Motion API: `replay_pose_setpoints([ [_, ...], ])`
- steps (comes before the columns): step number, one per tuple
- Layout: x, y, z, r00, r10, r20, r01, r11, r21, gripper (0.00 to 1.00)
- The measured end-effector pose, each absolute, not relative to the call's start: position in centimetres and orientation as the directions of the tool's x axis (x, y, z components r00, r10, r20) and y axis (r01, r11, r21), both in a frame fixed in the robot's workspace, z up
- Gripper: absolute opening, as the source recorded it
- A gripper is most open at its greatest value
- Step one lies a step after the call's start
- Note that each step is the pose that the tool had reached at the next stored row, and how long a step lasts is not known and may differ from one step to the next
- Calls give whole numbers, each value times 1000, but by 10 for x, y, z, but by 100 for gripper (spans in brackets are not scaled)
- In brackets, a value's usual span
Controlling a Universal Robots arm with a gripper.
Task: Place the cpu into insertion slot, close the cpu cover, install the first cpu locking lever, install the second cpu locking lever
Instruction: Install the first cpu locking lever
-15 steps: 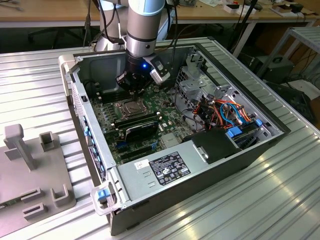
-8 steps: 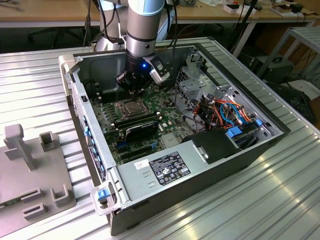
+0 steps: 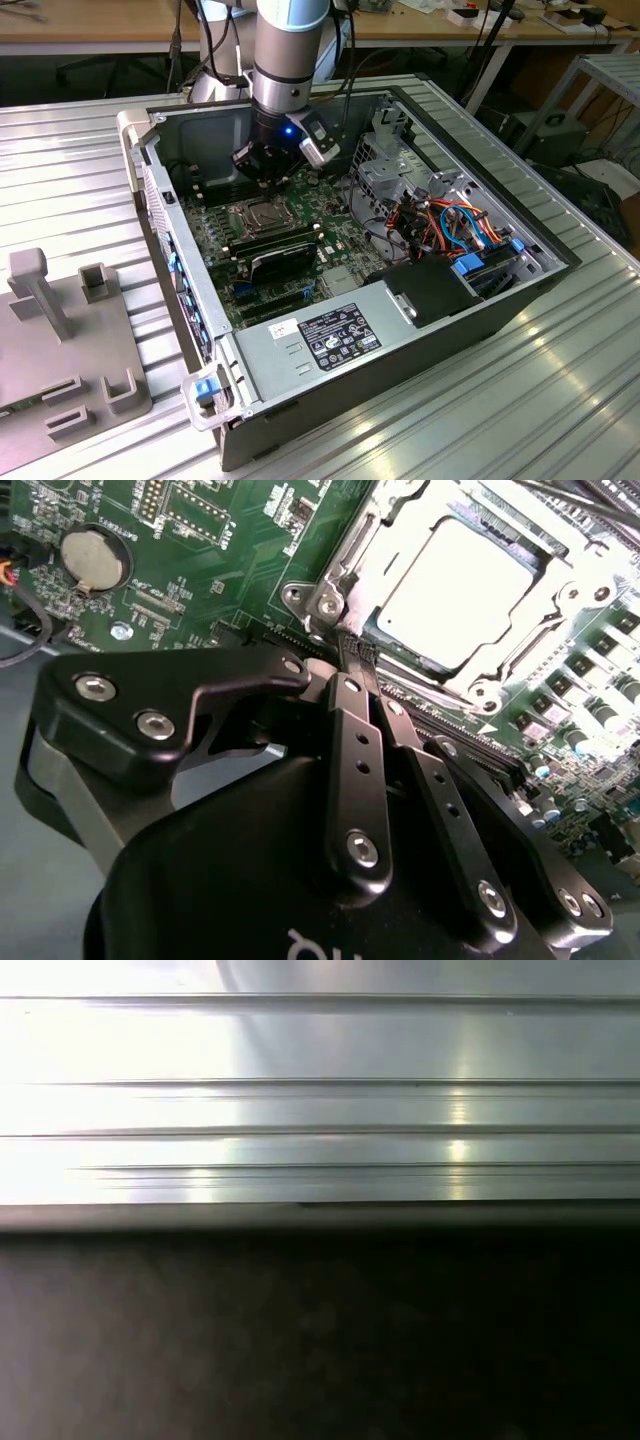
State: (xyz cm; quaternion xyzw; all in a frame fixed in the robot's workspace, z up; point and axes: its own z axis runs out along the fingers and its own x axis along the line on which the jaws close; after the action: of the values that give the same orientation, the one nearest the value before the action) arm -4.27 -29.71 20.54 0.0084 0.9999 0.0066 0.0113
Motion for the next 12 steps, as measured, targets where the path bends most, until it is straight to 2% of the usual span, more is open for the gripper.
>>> replay_pose_setpoints([
  [12, -43, -303, 213, -1000, 17, -22, 17, 1000, 13, 11],
])
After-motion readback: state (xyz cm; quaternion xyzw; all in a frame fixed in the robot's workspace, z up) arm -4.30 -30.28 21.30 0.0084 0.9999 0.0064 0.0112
